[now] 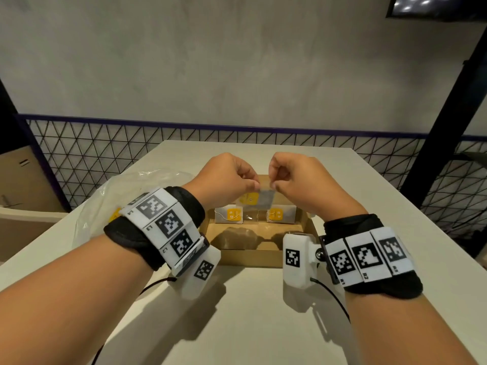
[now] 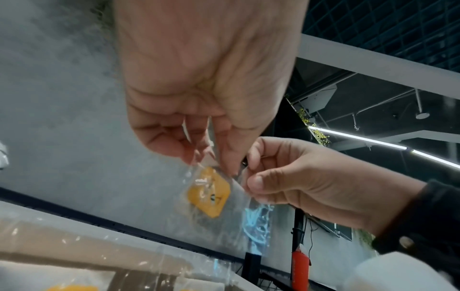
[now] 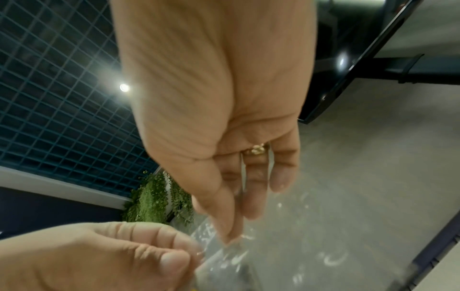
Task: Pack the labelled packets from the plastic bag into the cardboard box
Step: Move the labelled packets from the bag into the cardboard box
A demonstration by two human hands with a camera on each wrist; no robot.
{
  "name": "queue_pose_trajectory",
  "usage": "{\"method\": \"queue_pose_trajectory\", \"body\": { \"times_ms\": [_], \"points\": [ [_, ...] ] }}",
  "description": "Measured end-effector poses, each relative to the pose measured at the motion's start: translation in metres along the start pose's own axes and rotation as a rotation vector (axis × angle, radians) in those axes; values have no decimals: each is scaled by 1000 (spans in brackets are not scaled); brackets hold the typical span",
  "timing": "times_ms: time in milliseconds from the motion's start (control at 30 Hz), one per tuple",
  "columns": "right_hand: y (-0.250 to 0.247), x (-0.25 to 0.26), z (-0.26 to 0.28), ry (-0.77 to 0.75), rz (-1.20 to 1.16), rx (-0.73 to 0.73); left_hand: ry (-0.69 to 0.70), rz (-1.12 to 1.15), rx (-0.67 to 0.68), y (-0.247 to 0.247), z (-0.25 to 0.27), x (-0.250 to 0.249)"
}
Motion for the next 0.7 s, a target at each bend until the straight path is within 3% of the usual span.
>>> {"method": "queue_pose_trajectory", "body": {
  "times_ms": [100,300,467,700],
  "points": [
    [-2,1,0,20,56,-1,-38,-55,19,-8,2,6],
    [9,-7,-5,251,335,258,-290,-243,42,-45,15,36],
    [21,-18,-3,304,532,419,-457,-486,196,-53,23,60],
    [19,-21,-1,367,529,448,-463,-696,349,-48,22,69]
  ]
}}
Point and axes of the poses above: each hand's wrist, its own z-axis away from the middle knuckle, its own y-axis out of the palm, x = y × z, the point moved 1 cm from there along -z, towards the middle knuckle, and after that the axes turned 11 degrees about y, right-handed, at the moved point
